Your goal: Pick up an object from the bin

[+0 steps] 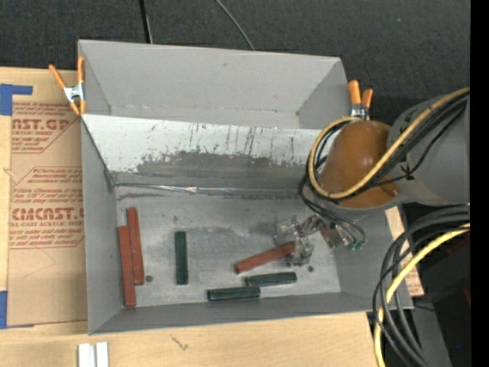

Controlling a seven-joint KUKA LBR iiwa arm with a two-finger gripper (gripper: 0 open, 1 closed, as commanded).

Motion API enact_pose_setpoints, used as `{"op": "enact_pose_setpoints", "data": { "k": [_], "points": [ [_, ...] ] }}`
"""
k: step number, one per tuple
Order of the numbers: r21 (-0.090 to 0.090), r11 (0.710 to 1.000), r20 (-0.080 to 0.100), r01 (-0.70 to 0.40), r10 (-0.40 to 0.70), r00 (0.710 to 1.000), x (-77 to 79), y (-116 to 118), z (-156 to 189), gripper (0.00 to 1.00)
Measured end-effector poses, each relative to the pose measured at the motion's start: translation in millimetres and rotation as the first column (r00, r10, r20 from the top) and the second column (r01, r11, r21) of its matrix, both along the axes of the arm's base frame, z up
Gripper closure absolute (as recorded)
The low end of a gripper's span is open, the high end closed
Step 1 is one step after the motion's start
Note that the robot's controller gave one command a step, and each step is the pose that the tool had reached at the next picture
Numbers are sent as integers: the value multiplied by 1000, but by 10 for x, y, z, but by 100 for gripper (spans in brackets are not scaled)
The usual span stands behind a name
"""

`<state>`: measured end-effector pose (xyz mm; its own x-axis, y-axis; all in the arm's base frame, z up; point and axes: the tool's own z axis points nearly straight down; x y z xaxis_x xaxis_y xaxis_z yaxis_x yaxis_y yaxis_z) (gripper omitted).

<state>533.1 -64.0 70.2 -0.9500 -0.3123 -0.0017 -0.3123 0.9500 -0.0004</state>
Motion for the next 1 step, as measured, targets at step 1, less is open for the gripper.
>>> {"op": "enact_pose_setpoints", "data": {
  "k": [1],
  "points": [
    [0, 1000, 0, 0, 0, 1000, 0, 0, 0, 100]
  ]
}}
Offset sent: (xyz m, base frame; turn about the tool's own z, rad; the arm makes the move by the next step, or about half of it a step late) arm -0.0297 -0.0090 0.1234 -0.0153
